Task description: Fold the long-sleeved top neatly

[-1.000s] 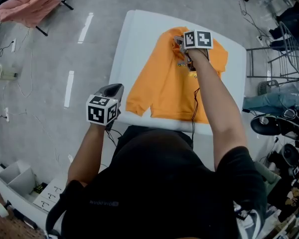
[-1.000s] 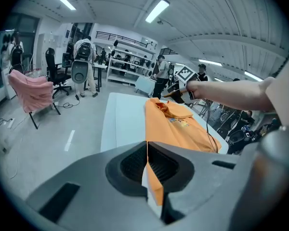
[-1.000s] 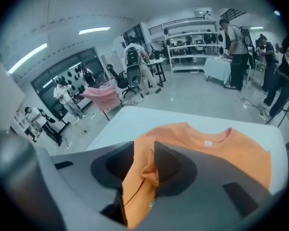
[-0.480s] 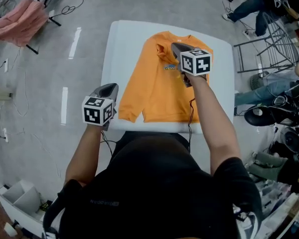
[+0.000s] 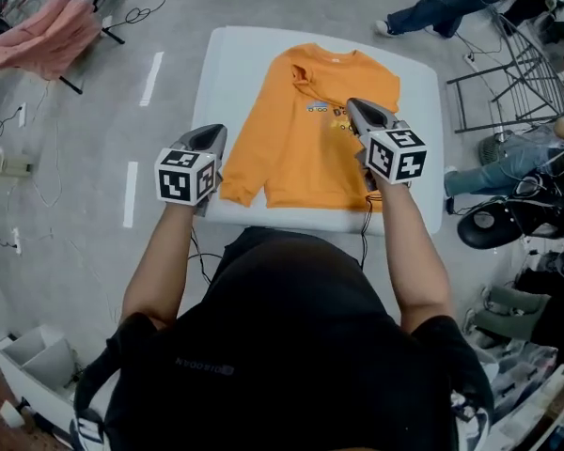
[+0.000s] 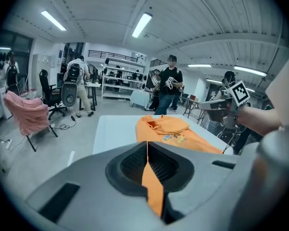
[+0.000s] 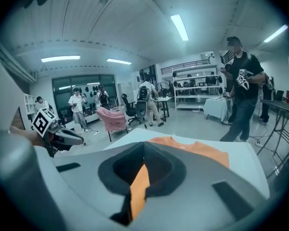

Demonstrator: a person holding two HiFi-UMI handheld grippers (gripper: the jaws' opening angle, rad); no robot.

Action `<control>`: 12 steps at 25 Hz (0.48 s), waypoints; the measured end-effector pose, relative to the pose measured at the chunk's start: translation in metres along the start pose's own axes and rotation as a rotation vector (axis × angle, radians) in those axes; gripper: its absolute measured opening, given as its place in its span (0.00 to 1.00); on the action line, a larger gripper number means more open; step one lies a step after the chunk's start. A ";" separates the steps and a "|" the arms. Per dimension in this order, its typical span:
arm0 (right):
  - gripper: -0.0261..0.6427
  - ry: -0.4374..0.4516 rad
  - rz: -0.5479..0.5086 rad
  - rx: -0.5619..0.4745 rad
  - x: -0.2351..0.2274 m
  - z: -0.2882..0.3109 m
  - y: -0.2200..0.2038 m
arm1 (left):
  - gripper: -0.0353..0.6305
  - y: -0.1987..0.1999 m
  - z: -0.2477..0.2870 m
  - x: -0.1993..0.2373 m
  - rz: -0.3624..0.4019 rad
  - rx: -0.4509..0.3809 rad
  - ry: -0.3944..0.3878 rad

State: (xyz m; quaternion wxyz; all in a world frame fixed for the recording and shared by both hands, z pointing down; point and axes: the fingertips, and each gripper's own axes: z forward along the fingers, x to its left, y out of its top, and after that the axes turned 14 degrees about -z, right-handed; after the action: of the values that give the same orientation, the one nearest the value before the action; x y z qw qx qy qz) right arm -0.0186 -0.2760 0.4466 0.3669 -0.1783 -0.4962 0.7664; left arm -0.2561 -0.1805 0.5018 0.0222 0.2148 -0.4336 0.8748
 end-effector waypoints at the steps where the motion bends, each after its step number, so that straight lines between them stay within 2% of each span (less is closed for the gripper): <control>1: 0.05 -0.003 0.006 -0.006 0.002 -0.011 -0.004 | 0.07 -0.005 -0.004 -0.004 -0.006 -0.001 0.009; 8: 0.05 0.015 0.013 -0.006 0.015 -0.077 -0.047 | 0.07 -0.039 -0.027 -0.028 -0.050 -0.033 0.080; 12: 0.05 0.054 0.018 0.022 0.029 -0.103 -0.082 | 0.07 -0.057 -0.043 -0.027 -0.058 -0.052 0.165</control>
State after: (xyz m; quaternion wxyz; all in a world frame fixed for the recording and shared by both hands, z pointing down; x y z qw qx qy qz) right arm 0.0594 -0.1705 0.4763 0.3752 -0.1995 -0.4758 0.7701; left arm -0.2336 -0.1077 0.5110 0.0886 0.1540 -0.4464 0.8770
